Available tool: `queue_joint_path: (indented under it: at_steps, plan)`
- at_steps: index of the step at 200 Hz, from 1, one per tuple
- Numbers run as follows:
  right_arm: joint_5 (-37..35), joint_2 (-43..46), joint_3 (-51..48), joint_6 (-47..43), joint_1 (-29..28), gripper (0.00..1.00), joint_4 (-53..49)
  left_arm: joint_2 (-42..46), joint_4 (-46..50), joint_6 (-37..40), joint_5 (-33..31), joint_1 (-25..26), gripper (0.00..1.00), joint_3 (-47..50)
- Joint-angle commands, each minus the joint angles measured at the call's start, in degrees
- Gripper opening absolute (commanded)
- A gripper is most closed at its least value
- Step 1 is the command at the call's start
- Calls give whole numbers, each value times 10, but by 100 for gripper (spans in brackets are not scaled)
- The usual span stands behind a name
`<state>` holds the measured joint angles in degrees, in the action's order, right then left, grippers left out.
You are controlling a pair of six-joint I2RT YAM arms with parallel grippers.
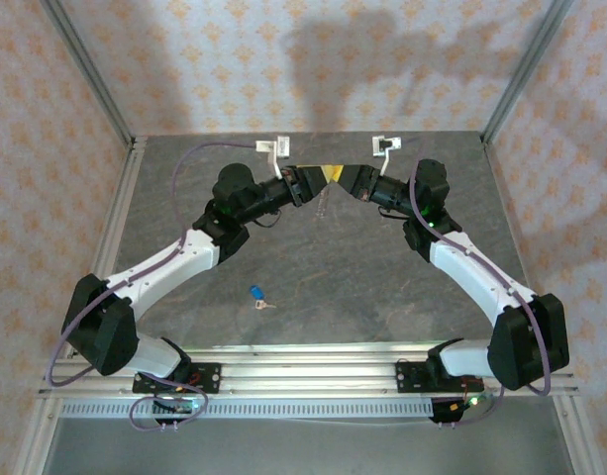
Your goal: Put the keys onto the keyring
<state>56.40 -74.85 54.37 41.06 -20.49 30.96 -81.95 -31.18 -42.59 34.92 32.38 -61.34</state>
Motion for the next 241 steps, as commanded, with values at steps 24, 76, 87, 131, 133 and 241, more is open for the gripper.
queue_joint_path:
  at_steps: [24, 76, 87, 131, 133, 241]
  plan:
    - [-4, 7, 20, -13, -1, 0, 21, -6, -29, -4, 13, 7, 40, -10]
    - [-13, 5, 13, -13, 2, 0, 21, -4, -50, -13, 23, 12, 24, -6]
    - [-13, 3, 12, -10, 2, 0, 23, -4, -52, -13, 25, 15, 18, -7]
    - [-10, 3, 12, -6, 2, 0, 26, -9, -41, -3, 24, 22, 5, -15]
    - [-10, 4, 12, -7, 2, 0, 26, -10, -41, -3, 24, 23, 4, -15]
    - [-14, 1, 5, 5, 2, 0, 31, -23, 30, 42, 22, 38, 4, -21]
